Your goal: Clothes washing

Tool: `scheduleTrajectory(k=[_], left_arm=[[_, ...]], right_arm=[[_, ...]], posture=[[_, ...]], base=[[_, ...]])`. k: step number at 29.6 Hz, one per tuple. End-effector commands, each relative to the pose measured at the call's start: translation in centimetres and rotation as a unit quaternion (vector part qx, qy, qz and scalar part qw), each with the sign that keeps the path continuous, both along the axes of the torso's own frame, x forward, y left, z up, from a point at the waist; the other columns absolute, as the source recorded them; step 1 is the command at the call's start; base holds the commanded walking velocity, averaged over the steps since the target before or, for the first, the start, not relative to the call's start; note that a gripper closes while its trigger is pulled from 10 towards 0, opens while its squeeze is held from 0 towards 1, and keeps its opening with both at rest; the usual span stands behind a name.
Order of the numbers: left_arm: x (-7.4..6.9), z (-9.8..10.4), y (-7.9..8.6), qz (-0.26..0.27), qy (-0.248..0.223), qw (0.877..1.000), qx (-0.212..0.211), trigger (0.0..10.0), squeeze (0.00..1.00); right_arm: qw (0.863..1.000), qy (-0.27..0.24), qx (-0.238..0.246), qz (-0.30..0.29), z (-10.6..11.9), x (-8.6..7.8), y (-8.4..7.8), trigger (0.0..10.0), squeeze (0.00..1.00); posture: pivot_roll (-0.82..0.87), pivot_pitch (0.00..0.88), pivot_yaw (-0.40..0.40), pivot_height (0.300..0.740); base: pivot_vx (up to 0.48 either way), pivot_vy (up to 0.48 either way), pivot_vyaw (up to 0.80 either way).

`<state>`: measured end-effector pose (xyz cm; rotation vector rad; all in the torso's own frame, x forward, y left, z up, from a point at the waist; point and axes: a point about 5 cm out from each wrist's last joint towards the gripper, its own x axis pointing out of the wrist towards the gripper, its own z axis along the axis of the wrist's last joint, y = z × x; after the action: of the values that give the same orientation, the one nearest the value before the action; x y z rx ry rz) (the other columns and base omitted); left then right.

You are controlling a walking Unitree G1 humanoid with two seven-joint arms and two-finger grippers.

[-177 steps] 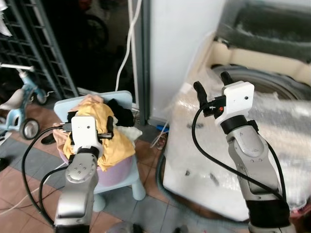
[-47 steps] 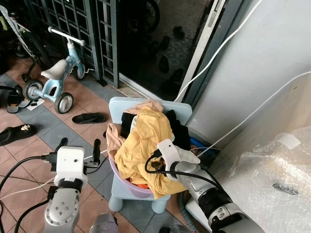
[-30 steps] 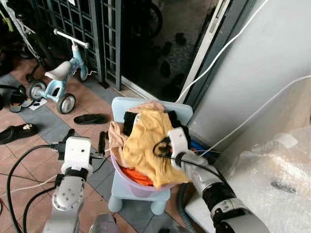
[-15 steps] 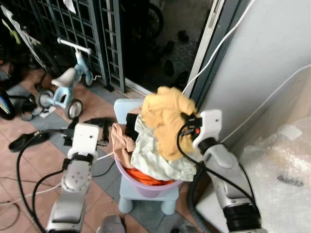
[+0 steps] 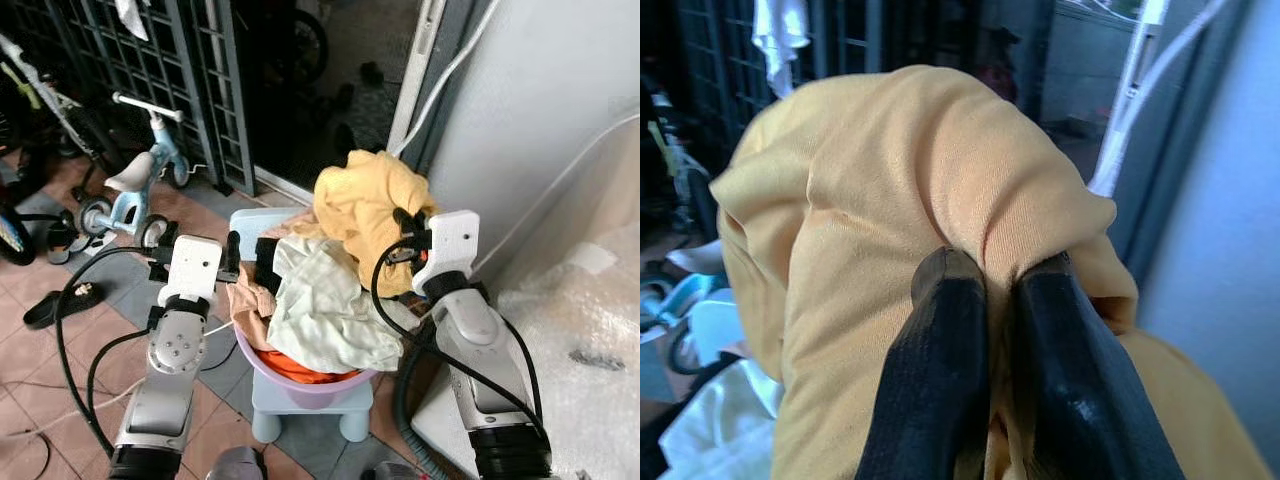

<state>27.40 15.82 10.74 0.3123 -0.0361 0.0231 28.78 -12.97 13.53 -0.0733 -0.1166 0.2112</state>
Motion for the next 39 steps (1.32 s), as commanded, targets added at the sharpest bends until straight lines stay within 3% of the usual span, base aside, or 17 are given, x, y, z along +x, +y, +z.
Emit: scheduleTrajectory(k=[1,22,28,39], left_arm=[[0.1,-0.1,-0.1,0.000,0.003,1.000,0.003,10.0,0.00],[0.0,-0.4,-0.1,-0.003,0.010,1.000,-0.001,10.0,0.00],[0.1,-0.4,-0.1,-0.003,0.011,1.000,-0.004,10.0,0.00],[0.0,-0.3,0.1,-0.021,0.008,0.999,-0.025,10.0,0.00]], right_arm=[[1.000,-0.013,0.003,-0.007,0.8,0.1,0.1,10.0,0.00],[1.000,0.004,0.002,-0.018,0.0,-0.2,0.0,10.0,0.00],[1.000,0.004,-0.006,-0.025,-0.1,-0.2,-0.2,10.0,0.00],[0.999,0.005,-0.016,-0.044,-0.3,-0.2,-0.6,10.0,0.00]], posture=[[-0.02,0.000,0.027,0.740],[-0.02,0.000,0.030,0.740],[-0.02,0.000,0.027,0.740],[-0.03,0.000,0.034,0.740]], base=[[0.000,0.000,-0.40],[-0.279,0.000,0.00],[0.000,0.000,0.00],[0.000,-0.157,-0.79]])
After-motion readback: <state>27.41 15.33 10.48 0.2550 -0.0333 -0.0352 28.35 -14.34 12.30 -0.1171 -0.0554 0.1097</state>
